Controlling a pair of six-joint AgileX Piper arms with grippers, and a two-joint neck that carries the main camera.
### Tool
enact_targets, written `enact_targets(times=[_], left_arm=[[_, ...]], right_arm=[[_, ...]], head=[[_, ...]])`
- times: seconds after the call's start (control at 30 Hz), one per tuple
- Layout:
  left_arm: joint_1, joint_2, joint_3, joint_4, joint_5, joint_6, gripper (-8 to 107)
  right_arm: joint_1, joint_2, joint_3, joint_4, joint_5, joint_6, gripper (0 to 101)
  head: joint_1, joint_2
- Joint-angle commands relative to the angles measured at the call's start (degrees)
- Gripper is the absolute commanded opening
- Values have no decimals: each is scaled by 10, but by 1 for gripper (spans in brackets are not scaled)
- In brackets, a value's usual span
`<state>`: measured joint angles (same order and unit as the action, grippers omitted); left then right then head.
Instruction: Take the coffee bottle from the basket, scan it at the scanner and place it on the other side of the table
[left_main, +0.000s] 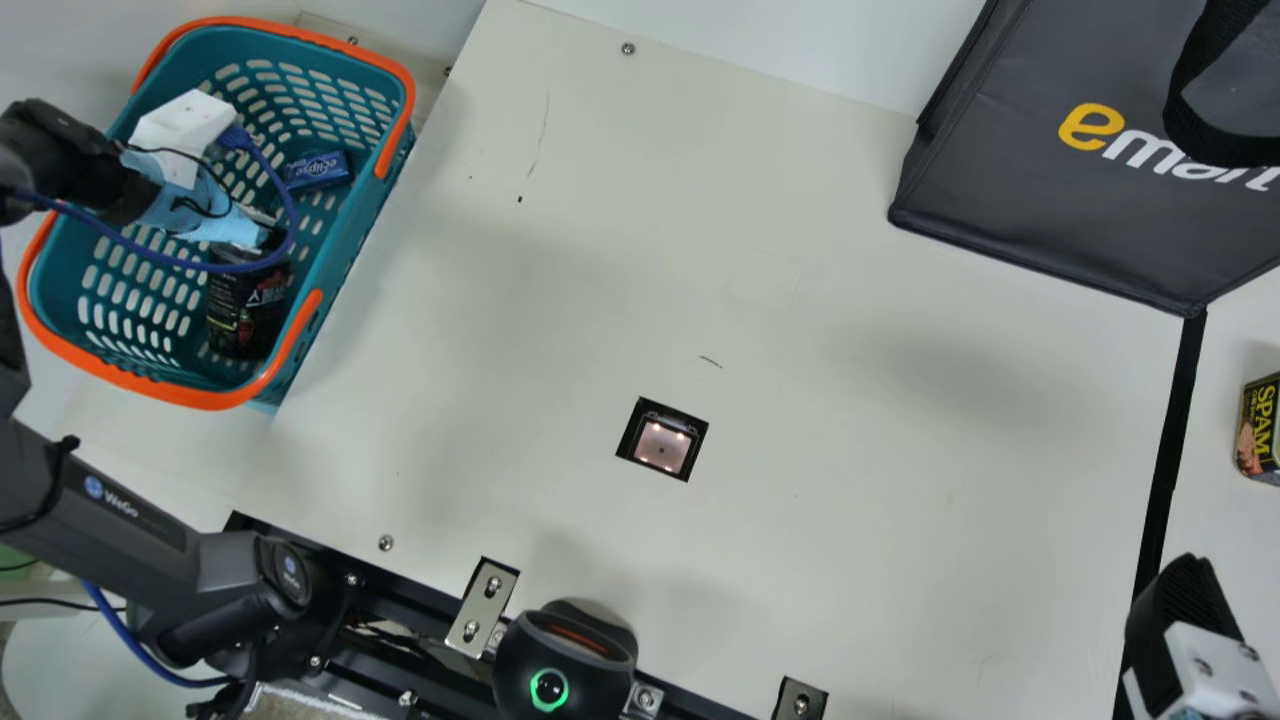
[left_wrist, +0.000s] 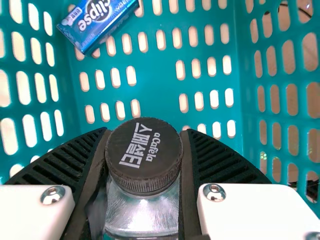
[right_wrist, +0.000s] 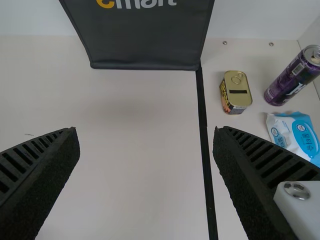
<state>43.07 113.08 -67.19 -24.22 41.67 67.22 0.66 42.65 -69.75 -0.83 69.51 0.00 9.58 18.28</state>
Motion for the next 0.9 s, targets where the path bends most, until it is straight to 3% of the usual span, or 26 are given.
enact_targets(times=[0.0, 0.87], left_arm=[[1, -4, 1, -3, 3, -2, -8], [33, -68, 14, -77, 23, 4, -8]], right_arm=[[0, 0, 0, 0, 0, 0, 95], [0, 0, 0, 0, 1, 0, 95]], head=[[-17, 1], [-17, 1]])
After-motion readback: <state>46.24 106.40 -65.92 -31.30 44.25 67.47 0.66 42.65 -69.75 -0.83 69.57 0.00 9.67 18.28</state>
